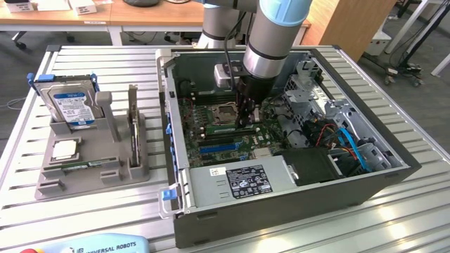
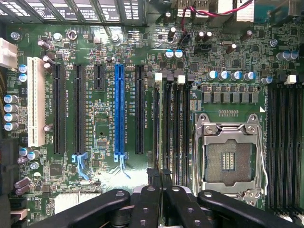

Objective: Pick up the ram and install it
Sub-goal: 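Insert the ram into the slot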

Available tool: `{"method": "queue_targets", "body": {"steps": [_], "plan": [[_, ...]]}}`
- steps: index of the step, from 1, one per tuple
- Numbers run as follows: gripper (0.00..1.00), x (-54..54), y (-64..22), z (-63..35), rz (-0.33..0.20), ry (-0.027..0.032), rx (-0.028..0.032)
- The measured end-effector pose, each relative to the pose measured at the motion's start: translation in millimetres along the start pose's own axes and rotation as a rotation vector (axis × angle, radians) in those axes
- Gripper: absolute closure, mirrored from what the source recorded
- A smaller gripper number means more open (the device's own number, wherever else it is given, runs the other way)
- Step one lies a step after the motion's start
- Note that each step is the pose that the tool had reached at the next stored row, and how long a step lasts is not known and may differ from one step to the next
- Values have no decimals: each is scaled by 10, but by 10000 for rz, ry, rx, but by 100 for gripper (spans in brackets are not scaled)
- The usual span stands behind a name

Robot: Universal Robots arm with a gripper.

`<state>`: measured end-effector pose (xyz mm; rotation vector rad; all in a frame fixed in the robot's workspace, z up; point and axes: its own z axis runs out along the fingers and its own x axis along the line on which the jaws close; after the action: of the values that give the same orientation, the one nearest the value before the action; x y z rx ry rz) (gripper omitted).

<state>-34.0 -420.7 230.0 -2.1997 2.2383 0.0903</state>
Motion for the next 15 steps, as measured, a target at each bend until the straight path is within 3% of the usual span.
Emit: {"method": "queue_targets", "body": {"steps": [15], "plan": [[88, -4, 0, 7, 0, 0, -1]]}}
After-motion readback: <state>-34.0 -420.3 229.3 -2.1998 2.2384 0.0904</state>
